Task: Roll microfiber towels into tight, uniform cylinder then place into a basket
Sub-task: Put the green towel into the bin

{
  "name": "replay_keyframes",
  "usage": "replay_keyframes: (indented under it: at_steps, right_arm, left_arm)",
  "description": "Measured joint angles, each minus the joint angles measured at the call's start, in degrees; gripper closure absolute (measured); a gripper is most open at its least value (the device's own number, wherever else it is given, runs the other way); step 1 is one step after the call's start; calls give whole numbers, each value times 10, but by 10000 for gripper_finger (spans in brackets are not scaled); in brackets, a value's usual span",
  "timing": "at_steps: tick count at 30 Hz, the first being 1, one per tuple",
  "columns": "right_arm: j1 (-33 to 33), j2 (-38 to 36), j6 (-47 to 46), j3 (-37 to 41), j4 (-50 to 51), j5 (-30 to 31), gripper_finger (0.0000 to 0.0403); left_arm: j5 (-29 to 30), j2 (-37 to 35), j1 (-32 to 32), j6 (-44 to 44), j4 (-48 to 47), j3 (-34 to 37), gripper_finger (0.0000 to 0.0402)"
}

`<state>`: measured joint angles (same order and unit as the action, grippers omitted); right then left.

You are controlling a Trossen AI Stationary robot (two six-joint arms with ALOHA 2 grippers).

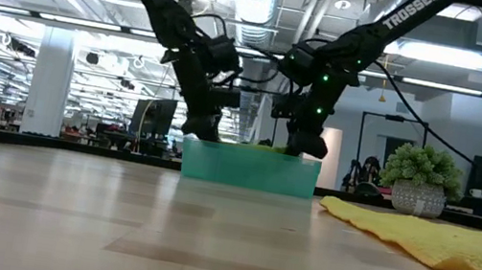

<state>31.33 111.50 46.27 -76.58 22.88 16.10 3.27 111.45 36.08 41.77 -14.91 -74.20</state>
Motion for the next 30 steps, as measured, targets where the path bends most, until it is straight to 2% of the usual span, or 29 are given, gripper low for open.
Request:
replay_keyframes:
  at_steps: [13,19,23,30]
  right_arm:
    - [12,14,-19,-1,7,-27,379]
    - [12,14,-23,-1,9,-27,357]
    - [12,14,-23,-1,8,-25,328]
    - [10,14,-23,0,10,-22,263]
  left_arm:
    - [-5,12,6,-9,-43,-29,384]
    - [-5,12,3,-7,-42,-28,371]
    - [-5,12,3,8,-42,-28,346]
    - [-2,12,3,11,-43,-28,274]
